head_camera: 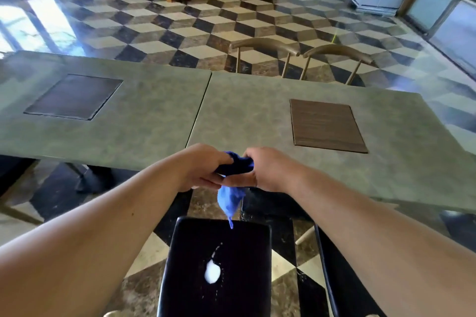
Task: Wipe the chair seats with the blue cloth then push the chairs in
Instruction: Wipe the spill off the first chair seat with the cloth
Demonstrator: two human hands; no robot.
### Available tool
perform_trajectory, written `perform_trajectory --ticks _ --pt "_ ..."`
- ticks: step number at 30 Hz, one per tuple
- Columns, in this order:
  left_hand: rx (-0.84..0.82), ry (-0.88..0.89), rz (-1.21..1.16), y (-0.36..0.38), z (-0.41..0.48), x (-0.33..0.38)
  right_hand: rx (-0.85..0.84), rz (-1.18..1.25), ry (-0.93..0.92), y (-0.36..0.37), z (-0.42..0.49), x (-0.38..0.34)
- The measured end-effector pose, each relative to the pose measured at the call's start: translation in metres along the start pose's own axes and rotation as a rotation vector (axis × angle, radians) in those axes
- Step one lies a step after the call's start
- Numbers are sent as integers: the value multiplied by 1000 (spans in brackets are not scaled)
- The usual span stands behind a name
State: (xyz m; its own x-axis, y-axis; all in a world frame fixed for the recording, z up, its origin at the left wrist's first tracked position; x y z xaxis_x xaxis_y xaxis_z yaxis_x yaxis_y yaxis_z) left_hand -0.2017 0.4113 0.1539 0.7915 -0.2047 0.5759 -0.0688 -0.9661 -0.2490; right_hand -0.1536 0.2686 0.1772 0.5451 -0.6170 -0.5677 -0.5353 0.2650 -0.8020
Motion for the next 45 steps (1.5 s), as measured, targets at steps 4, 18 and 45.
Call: perform_trajectory --ticks 4,18,45 --pt "-78 57 -10 22 -10 12 11 -49 -78 -4 9 -4" --pt "368 156 517 -30 46 -69 228 247 -216 4 30 -18" --pt "260 263 1010 -70 146 -194 38 29 -22 216 74 50"
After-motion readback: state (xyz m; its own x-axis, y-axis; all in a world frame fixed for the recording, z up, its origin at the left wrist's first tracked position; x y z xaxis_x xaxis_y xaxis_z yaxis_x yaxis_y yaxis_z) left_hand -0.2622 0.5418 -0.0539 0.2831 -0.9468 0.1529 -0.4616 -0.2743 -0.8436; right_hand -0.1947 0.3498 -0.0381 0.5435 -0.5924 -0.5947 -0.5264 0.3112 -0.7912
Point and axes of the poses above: each hand's wrist, its own z-axis towards the middle knuckle, its own y-axis out of the palm, x = y × z, the point moved 8 cm from there along z, towards the middle knuckle, and after that the axes turned 13 degrees about -y, right-handed, at the moved point
